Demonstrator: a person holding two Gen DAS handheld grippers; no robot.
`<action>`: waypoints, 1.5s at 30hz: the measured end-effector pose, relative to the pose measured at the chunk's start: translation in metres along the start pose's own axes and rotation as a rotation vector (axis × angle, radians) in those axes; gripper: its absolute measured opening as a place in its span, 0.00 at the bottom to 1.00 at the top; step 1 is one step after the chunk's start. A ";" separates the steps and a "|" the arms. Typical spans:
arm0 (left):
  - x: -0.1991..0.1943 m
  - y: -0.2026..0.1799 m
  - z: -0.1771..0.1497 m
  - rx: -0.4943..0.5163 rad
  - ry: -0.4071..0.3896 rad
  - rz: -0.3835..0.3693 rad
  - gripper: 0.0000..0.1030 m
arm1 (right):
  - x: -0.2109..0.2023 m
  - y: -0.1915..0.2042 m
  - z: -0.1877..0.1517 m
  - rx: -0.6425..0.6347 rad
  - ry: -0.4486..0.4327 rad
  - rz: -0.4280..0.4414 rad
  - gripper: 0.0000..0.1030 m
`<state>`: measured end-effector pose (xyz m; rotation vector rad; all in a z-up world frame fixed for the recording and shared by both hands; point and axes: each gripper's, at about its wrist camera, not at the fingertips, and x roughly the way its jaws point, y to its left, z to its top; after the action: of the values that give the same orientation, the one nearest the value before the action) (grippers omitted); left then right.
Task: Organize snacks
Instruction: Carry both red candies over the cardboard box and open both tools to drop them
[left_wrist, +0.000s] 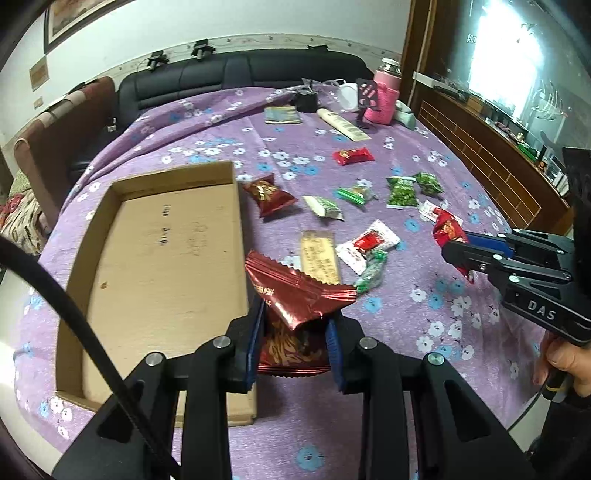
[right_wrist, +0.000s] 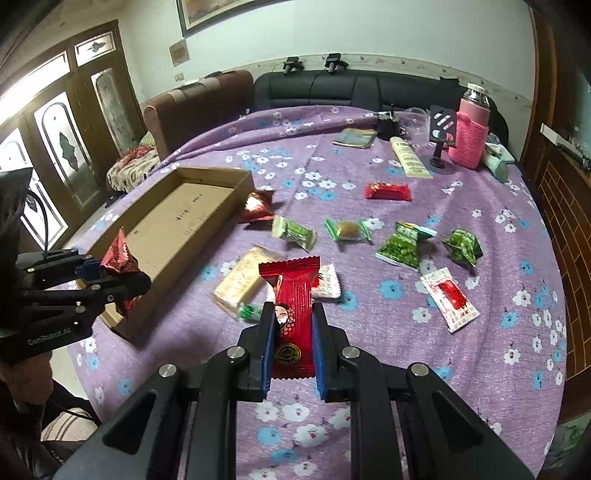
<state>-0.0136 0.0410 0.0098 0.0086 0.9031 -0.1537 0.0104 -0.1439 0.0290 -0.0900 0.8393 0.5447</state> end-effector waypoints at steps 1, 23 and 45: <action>-0.002 0.002 0.000 -0.002 -0.005 0.012 0.31 | -0.001 0.004 0.002 -0.002 -0.007 0.011 0.16; 0.002 0.130 -0.024 -0.206 0.022 0.208 0.31 | 0.089 0.138 0.057 -0.120 0.035 0.283 0.16; 0.051 0.147 -0.030 -0.203 0.136 0.272 0.34 | 0.153 0.177 0.043 -0.250 0.198 0.189 0.17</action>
<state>0.0139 0.1823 -0.0574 -0.0469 1.0408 0.1937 0.0350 0.0850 -0.0297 -0.2995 0.9747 0.8278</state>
